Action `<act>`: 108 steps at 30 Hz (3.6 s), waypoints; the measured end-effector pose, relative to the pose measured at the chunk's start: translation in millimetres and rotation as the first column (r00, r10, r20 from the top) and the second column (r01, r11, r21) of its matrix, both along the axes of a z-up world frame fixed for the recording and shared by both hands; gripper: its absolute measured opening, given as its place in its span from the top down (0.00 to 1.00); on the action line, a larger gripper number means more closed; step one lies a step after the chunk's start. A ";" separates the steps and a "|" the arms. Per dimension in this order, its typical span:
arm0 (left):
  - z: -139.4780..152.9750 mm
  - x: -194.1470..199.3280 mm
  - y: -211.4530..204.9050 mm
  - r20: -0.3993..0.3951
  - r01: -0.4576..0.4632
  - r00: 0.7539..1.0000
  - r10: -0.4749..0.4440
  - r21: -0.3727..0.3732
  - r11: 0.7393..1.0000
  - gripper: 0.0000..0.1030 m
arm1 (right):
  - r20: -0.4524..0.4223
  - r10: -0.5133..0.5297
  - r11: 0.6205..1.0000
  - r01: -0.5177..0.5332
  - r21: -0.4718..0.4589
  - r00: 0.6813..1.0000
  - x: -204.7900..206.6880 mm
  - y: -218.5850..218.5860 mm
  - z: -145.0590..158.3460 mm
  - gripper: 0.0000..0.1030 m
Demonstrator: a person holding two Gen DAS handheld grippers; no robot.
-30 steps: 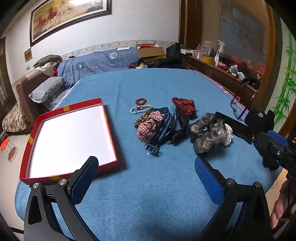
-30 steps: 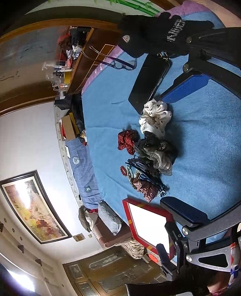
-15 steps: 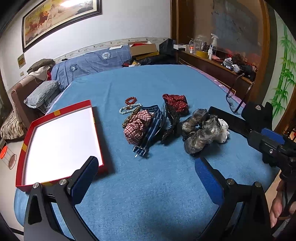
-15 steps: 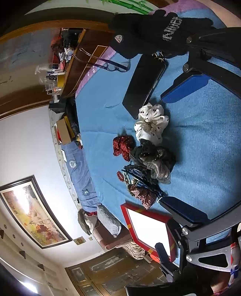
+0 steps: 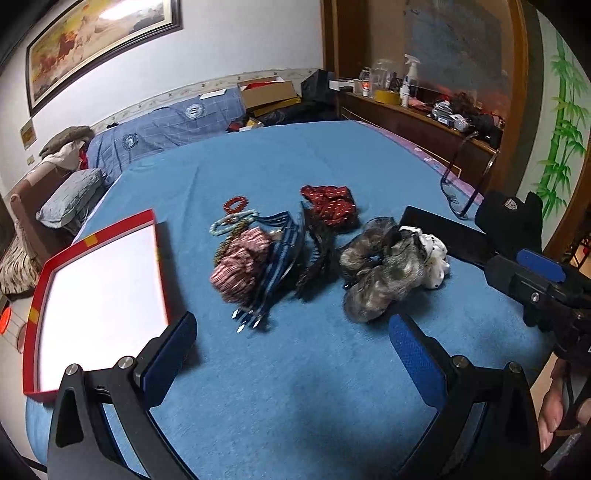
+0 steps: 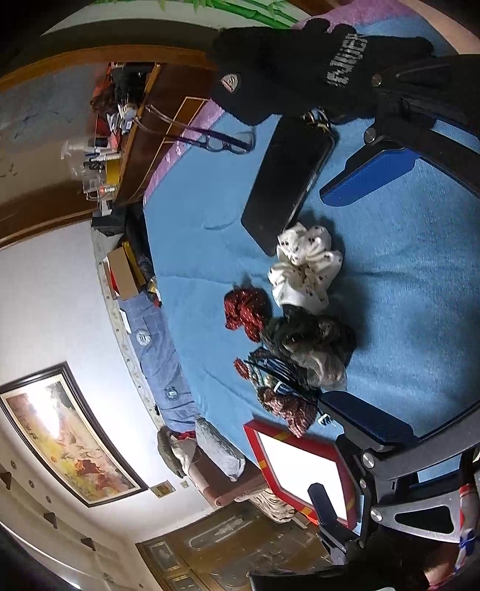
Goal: Organize jewelry
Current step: 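Grasp the grey sheer scrunchie with left tool while right tool grasps white cherry scrunchie, then carry both scrunchies over the red tray and lower them inside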
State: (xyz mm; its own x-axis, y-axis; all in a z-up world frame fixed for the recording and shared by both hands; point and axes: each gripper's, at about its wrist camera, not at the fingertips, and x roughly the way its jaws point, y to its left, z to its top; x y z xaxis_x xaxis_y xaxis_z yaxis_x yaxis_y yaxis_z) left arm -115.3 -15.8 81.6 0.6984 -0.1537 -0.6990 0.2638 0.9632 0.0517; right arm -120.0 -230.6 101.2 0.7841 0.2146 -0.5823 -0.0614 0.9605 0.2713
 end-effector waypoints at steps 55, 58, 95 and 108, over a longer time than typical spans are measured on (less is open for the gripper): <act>-28.1 37.6 -14.6 -0.043 0.055 0.997 -0.057 -0.055 0.997 0.80 | -0.262 -0.001 1.000 -0.005 -0.023 0.965 91.6 4.8 -62.8 0.73; -27.2 36.4 -10.8 -0.039 0.049 0.998 -0.051 -0.061 0.997 0.80 | -0.238 0.000 1.000 -0.005 -0.018 0.971 83.8 3.7 -58.5 0.76; 17.6 10.3 159.0 0.059 -0.239 0.966 0.253 -0.187 0.953 0.80 | -0.088 0.327 0.943 -0.331 -0.036 0.941 76.0 158.4 16.8 0.76; 8.1 30.6 231.9 0.035 -0.368 0.924 0.380 -0.178 0.913 0.80 | -0.128 0.447 0.891 -0.454 -0.026 0.885 121.3 247.4 14.3 0.76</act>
